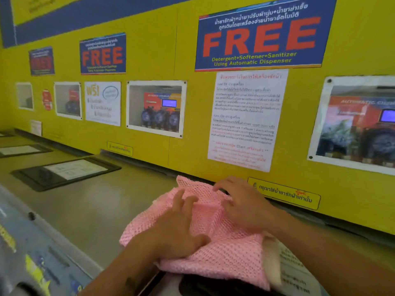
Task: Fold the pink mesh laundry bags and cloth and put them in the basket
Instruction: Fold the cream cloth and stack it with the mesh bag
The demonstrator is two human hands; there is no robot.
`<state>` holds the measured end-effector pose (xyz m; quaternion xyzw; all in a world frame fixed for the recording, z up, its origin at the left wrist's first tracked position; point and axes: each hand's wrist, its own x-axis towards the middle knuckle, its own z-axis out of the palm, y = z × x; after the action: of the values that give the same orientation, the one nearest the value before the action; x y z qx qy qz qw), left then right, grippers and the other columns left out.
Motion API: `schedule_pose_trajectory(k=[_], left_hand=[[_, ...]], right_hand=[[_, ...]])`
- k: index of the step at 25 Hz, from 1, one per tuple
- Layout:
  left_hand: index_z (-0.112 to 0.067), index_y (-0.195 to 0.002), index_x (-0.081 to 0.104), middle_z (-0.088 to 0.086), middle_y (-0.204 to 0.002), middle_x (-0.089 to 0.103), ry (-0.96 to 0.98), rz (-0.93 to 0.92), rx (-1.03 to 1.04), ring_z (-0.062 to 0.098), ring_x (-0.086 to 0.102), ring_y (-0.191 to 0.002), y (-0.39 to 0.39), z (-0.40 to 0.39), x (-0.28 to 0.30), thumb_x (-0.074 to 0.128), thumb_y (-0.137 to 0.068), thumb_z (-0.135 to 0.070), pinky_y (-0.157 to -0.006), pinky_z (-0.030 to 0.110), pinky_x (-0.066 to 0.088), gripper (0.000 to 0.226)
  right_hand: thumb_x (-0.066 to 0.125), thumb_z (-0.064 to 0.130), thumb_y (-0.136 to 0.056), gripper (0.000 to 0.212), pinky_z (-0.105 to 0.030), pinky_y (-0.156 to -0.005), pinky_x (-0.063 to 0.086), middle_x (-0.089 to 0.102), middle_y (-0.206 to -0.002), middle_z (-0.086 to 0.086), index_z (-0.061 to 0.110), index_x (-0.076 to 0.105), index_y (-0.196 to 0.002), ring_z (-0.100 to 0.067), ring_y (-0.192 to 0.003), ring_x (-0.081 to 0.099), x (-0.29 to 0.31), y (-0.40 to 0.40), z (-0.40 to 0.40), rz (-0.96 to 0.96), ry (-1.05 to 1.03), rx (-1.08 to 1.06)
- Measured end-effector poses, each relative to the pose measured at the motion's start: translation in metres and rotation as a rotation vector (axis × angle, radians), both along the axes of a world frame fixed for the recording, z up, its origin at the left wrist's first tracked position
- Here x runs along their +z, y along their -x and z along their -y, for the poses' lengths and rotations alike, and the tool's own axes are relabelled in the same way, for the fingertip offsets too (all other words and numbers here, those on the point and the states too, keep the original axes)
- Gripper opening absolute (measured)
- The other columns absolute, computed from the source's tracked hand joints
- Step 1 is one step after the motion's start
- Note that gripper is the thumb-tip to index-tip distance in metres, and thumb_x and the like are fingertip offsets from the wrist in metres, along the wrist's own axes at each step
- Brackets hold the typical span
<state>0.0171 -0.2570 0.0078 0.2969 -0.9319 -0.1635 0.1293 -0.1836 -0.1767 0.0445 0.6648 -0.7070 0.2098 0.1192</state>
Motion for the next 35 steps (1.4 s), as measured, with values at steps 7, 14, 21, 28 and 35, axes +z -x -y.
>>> schedule_pose_trajectory(k=[7, 14, 21, 28, 35], left_hand=[[-0.038, -0.114, 0.059, -0.017, -0.129, 0.05, 0.168, -0.05, -0.089, 0.006, 0.046, -0.12, -0.048, 0.03, 0.026, 0.068, -0.075, -0.052, -0.11, 0.033, 0.034, 0.043], [-0.038, -0.127, 0.057, -0.014, -0.142, 0.048, 0.159, -0.13, 0.119, 0.01, 0.043, -0.131, -0.052, -0.011, 0.028, 0.052, -0.087, -0.033, -0.114, 0.04, 0.032, 0.04], [-0.037, -0.153, 0.0, -0.001, -0.164, -0.009, -0.022, 0.292, 0.22, 0.023, -0.012, -0.149, -0.031, -0.056, -0.001, 0.024, -0.079, -0.082, -0.114, 0.063, -0.012, 0.09], [-0.04, -0.145, 0.03, 0.0, -0.158, 0.017, -0.041, -0.179, 0.344, 0.024, 0.018, -0.144, -0.079, -0.053, 0.01, 0.043, -0.08, -0.072, -0.118, 0.049, 0.019, 0.074], [-0.025, -0.149, 0.028, 0.012, -0.152, 0.039, -0.086, 0.087, 0.537, 0.035, 0.037, -0.136, -0.079, -0.054, 0.007, 0.024, -0.082, -0.076, -0.112, 0.047, 0.032, 0.084]], right_hand=[[0.053, 0.023, -0.08, 0.033, -0.04, -0.087, 0.052, 0.063, -0.117, 0.003, 0.029, 0.061, -0.111, -0.019, -0.1, 0.059, -0.004, 0.01, 0.009, 0.108, -0.27, -0.299], [0.053, 0.015, -0.084, 0.036, -0.037, -0.078, 0.043, 0.057, -0.111, -0.001, 0.022, 0.055, -0.119, -0.022, -0.099, 0.053, 0.0, -0.015, 0.013, -0.057, 0.028, -0.312], [0.035, 0.058, -0.094, 0.062, -0.042, -0.121, 0.01, 0.01, -0.166, 0.001, 0.042, 0.022, -0.152, -0.021, -0.151, 0.013, -0.015, -0.011, 0.028, 0.143, -0.614, -0.086], [0.044, 0.047, -0.09, 0.061, -0.043, -0.117, 0.026, 0.029, -0.16, 0.004, 0.042, 0.028, -0.15, -0.022, -0.143, 0.031, 0.006, -0.001, 0.003, 0.263, -0.432, -0.08], [0.052, 0.033, -0.088, 0.055, -0.031, -0.105, 0.037, 0.032, -0.159, 0.002, 0.039, 0.042, -0.142, -0.018, -0.136, 0.04, 0.004, -0.023, -0.023, 0.278, -0.471, -0.083]])
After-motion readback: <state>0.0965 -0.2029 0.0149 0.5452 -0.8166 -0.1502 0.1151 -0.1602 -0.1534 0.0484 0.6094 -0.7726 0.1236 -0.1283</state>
